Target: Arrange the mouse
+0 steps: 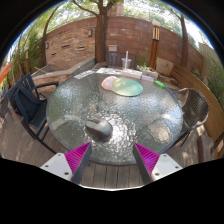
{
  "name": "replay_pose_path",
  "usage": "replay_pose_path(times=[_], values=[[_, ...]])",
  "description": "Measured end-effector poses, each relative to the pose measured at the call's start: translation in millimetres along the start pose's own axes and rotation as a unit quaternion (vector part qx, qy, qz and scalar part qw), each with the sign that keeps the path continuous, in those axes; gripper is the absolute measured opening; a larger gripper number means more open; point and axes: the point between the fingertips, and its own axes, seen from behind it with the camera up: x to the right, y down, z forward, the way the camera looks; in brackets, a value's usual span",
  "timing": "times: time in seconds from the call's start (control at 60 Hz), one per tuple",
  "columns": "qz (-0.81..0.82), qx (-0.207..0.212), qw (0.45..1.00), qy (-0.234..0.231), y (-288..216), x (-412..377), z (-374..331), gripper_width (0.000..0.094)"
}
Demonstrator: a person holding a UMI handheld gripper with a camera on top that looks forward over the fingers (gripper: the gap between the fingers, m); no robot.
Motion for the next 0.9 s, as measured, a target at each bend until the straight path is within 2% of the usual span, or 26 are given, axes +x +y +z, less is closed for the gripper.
replay_pose_path(times=[0.133, 0.4, 0.533, 0.617, 0.767, 0.9], values=[[-0.005, 0.0, 1.0, -0.008, -18.2, -24.5, 46.7, 0.0852], [-0.021, 0.017, 0.999, 0.021, -62.7, -15.0, 105.7, 0.084], [-0.003, 0.004, 1.0, 0.024, -66.1, -7.4, 124.0, 0.0728], [0.016, 0.003, 1.0, -0.001, -66.3, -19.0, 126.3, 0.05], [0.014, -0.004, 1.0, 0.004, -67.1, -19.9, 125.6, 0.0407], [0.018, -0.011, 1.0, 0.013, -70.6, -16.3, 120.5, 0.0361]])
